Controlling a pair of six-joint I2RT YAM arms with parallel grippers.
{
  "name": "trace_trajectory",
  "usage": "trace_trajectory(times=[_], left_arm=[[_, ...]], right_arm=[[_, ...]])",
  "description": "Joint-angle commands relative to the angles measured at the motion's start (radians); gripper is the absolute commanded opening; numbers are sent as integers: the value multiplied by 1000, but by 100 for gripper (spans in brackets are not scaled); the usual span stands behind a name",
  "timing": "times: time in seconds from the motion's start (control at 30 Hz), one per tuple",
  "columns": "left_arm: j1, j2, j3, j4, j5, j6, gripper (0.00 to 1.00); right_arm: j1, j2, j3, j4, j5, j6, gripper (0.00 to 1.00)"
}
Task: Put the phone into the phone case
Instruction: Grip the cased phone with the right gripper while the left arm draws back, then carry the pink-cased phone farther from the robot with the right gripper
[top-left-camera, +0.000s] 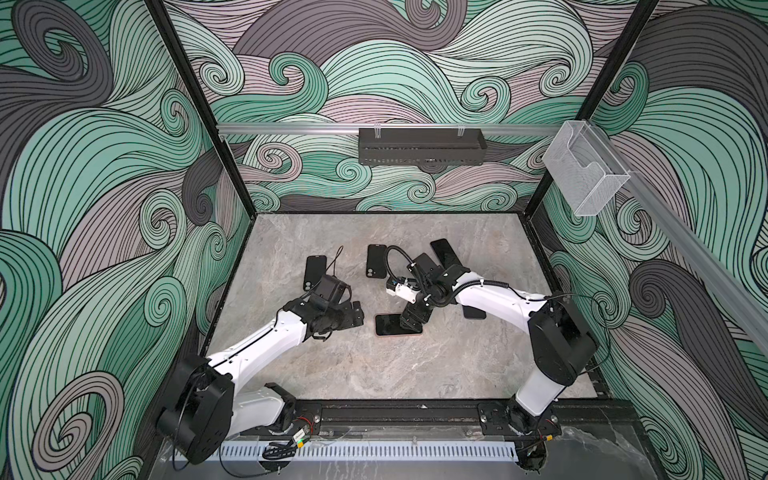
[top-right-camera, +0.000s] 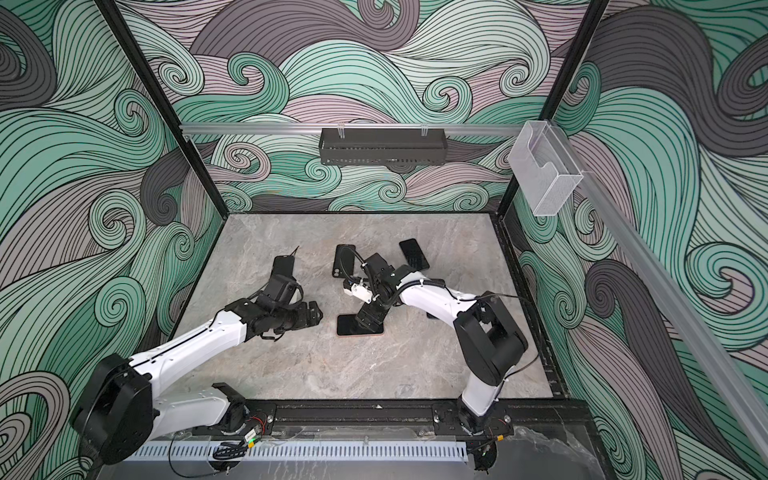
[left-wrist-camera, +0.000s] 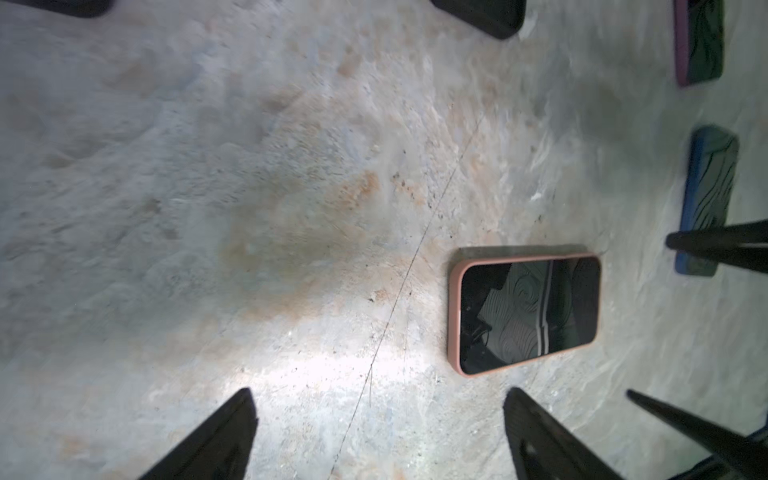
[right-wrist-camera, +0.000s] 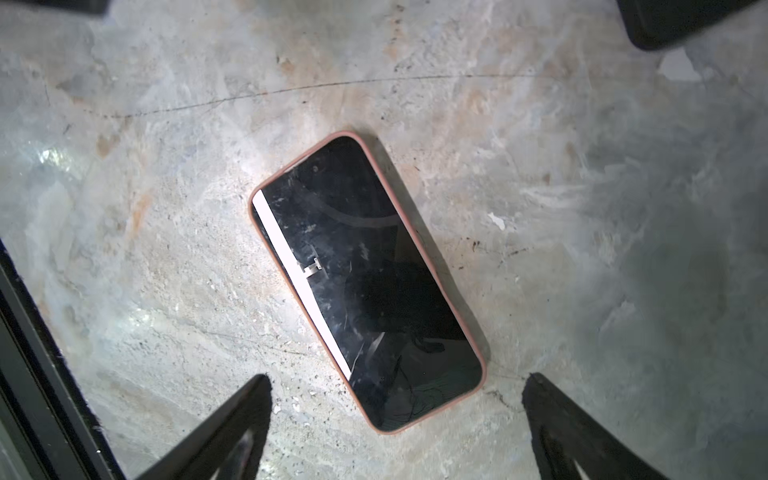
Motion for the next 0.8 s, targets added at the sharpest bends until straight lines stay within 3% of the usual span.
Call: trace_trajectory(times=[0.0,0.4,0.77], left_arm=[[9,-88,-30,-117,-103,-17,99],[17,-439,-135,-244,-304,-110,99],[20,-509,-130,-295,-345,-118,99]], right_arm=[[7,58,48,-10,-36,-136,96],[28,170,72,-24,-108,-317,97],[59,237,90,-65,35,-366,95]])
